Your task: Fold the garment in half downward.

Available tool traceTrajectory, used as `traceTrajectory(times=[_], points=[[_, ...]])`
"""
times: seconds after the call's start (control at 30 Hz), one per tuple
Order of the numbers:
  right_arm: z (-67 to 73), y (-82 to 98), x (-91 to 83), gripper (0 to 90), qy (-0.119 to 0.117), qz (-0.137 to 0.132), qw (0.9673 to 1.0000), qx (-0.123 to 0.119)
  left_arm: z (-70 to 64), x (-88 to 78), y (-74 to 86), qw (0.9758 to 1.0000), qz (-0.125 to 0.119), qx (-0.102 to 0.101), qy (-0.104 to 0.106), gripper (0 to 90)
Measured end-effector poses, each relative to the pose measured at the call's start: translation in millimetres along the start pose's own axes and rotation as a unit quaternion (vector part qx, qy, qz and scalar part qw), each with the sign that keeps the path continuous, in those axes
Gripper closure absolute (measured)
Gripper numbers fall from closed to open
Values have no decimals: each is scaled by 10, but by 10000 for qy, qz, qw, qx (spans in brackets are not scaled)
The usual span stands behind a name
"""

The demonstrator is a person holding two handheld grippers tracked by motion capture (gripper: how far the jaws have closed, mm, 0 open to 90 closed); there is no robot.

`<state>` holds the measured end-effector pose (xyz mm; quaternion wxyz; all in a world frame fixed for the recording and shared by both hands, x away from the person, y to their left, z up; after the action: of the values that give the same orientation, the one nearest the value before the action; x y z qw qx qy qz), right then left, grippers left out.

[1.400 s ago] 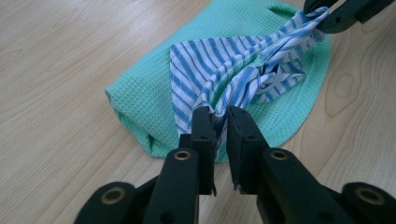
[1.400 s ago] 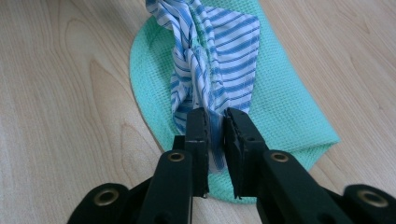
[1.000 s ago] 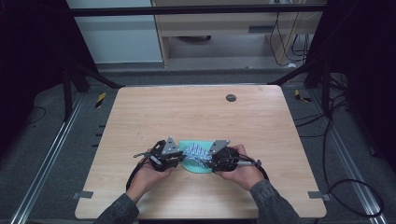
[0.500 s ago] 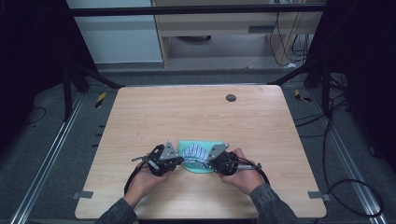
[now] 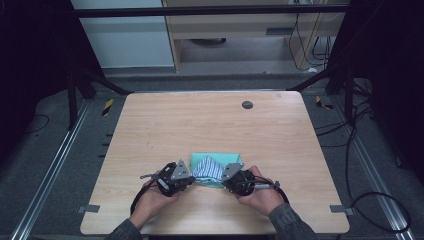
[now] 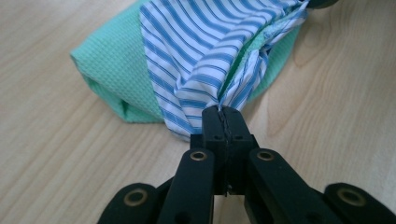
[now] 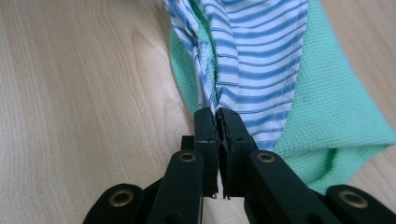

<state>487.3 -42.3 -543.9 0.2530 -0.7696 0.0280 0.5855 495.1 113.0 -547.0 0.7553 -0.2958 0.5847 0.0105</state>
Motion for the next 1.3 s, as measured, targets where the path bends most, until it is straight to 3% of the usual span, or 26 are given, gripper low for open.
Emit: traceTrajectory(times=[0.17,0.33,0.6,0.8,0.87,1.03,1.07,1.1,1.13,1.23,1.3], points=[[56,25,52,869,71,144,9997,-209,-50,25,50,10000,29,19,36,900],[65,37,46,869,150,223,9994,-218,-103,15,86,9999,66,90,79,900],[72,71,31,867,207,287,9989,-300,-168,-26,100,9998,-37,-41,212,900],[90,132,-66,781,200,240,9992,-238,-235,-91,164,9996,-9,-51,271,896],[82,191,-128,752,198,211,9994,-165,-247,-132,197,9994,-59,-137,323,891],[55,268,-184,723,167,147,9998,-14,-226,-185,212,9990,-151,-281,309,816],[33,314,-191,700,171,167,9997,44,-215,-193,201,9989,-187,-334,255,723],[33,314,-191,700,171,167,9997,44,-199,-201,197,9991,-180,-341,176,723],[10,363,-197,651,180,160,9996,134,-173,-231,188,9988,-236,-404,114,633],[-14,405,-211,592,213,134,9993,283,-125,-260,202,9986,-229,-465,50,563],[-60,464,-229,522,224,104,9986,469,-57,-277,223,9980,-222,-586,-8,440]])
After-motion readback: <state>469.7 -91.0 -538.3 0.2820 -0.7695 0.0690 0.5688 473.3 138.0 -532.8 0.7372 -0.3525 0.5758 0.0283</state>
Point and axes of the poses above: each handheld gripper's, and its own axes: x roughly forward along the jaws, y roughly out of its underside, z roughly to its left, the point moved 9 cm from there along x, roughly forward along the jaws, and after that the axes turned 15 degrees about z, right-handed, at the moved point
